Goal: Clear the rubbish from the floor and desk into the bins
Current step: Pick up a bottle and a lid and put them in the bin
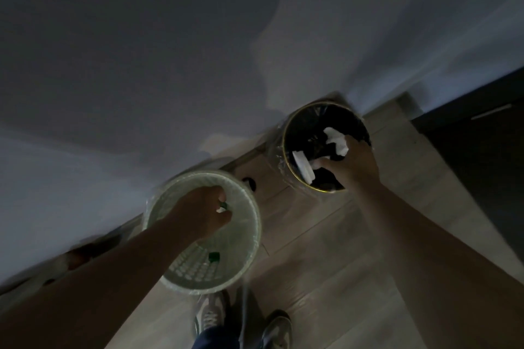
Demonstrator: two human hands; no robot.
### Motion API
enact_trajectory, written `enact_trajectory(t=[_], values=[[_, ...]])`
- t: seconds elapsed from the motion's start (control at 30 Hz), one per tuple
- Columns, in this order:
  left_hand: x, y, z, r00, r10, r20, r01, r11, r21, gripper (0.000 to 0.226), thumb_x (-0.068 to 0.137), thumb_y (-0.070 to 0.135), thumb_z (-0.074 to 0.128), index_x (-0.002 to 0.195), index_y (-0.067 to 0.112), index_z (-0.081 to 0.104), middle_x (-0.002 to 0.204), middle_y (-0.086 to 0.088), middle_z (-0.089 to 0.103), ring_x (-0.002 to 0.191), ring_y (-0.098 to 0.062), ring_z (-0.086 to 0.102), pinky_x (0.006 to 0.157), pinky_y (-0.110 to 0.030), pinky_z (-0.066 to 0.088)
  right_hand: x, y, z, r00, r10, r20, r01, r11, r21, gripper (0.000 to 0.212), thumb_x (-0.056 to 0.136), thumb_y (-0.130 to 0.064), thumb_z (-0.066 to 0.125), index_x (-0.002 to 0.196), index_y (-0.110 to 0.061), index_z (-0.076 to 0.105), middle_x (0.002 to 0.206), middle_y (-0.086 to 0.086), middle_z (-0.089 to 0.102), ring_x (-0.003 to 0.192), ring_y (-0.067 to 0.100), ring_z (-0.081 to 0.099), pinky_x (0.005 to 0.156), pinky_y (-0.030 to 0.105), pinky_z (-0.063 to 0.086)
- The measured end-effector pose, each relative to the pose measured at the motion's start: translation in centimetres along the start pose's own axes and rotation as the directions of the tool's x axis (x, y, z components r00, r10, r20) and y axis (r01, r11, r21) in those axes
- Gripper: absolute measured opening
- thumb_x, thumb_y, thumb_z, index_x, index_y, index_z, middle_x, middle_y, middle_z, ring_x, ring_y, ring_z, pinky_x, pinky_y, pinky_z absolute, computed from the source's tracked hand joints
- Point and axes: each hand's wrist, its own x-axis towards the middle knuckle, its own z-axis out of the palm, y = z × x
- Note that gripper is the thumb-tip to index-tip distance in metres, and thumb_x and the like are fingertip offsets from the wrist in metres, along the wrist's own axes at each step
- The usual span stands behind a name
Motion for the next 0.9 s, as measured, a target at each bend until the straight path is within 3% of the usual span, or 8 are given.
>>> enact_trajectory(t=[0.1, 0.2, 0.4, 0.53, 0.6, 0.77, 0.9], values=[[-0.2, 0.3, -0.3, 1.0, 0.019, 0.023, -0.019, 1.0, 0.011, 0.034, 0.085, 0.035, 0.065, 0.113, 0.014, 0.062, 0.107, -0.002, 0.068, 0.103, -0.019, 0.062, 0.09, -0.03, 0.048, -1.0, 0.3, -0.6, 0.997, -0.022, -0.076, 0.016, 0.997, -0.078, 0.063, 0.076, -0.036, 0.075, 0.129, -0.011, 0.053, 0.127, 0.017, 0.054, 0.114, 0.033, 0.056, 0.089, 0.036, 0.047], [-0.9, 1.0, -1.0, 0.998, 0.038, 0.041, -0.038, 0.999, 0.019, 0.035, 0.085, 0.035, 0.065, 0.115, 0.016, 0.061, 0.107, 0.001, 0.069, 0.102, -0.016, 0.062, 0.089, -0.027, 0.047, -2.6, 0.7, -1.9, 0.999, -0.035, -0.012, 0.033, 0.992, -0.12, 0.046, 0.08, -0.033, 0.072, 0.119, -0.013, 0.059, 0.119, 0.013, 0.061, 0.107, 0.03, 0.06, 0.084, 0.035, 0.049], [-4.4, 3.8, -4.9, 0.993, 0.092, 0.072, -0.098, 0.991, 0.088, 0.039, 0.087, 0.038, 0.061, 0.121, 0.019, 0.057, 0.115, 0.002, 0.065, 0.107, -0.015, 0.059, 0.092, -0.026, 0.044, -7.4, -0.2, -6.8, 0.991, -0.101, 0.088, 0.119, 0.967, -0.226, 0.046, 0.081, -0.03, 0.069, 0.124, -0.018, 0.056, 0.124, 0.008, 0.058, 0.112, 0.026, 0.057, 0.089, 0.035, 0.05], [-9.1, 6.2, -10.9, 0.988, 0.156, 0.02, -0.157, 0.978, 0.138, 0.055, 0.082, 0.054, 0.05, 0.125, 0.019, 0.055, 0.122, 0.002, 0.058, 0.114, -0.015, 0.054, 0.087, -0.017, 0.034, -12.2, -2.7, -12.3, 0.973, -0.202, 0.107, 0.224, 0.937, -0.268, 0.047, 0.083, -0.029, 0.068, 0.127, -0.019, 0.054, 0.125, 0.007, 0.057, 0.114, 0.024, 0.056, 0.091, 0.035, 0.049], [-11.9, 7.4, -14.3, 0.984, 0.177, -0.009, -0.174, 0.975, 0.138, 0.048, 0.085, 0.046, 0.059, 0.125, 0.021, 0.053, 0.122, 0.003, 0.057, 0.113, -0.013, 0.053, 0.085, -0.014, 0.032, -14.9, -4.4, -15.8, 0.96, -0.261, 0.106, 0.28, 0.921, -0.27, 0.044, 0.083, -0.029, 0.067, 0.125, -0.021, 0.056, 0.123, 0.005, 0.058, 0.112, 0.022, 0.056, 0.091, 0.035, 0.049], [-20.2, 10.7, -22.5, 0.975, 0.211, -0.069, -0.195, 0.963, 0.188, 0.042, 0.089, 0.04, 0.058, 0.127, 0.024, 0.049, 0.122, 0.004, 0.054, 0.111, -0.012, 0.053, 0.092, -0.02, 0.039, -22.1, -8.6, -24.7, 0.9, -0.431, 0.068, 0.433, 0.863, -0.261, 0.037, 0.085, -0.028, 0.065, 0.121, -0.02, 0.06, 0.118, 0.001, 0.062, 0.108, 0.019, 0.058, 0.089, 0.032, 0.049], [-27.5, 13.3, -27.4, 0.947, 0.24, -0.213, -0.207, 0.964, 0.168, 0.042, 0.087, 0.039, 0.062, 0.126, 0.025, 0.052, 0.118, 0.007, 0.058, 0.101, -0.008, 0.056, 0.077, -0.008, 0.036, -27.8, -11.4, -31.8, 0.819, -0.569, 0.073, 0.568, 0.784, -0.25, 0.029, 0.088, -0.03, 0.063, 0.115, -0.022, 0.059, 0.109, -0.005, 0.059, 0.106, 0.016, 0.058, 0.088, 0.028, 0.047]])
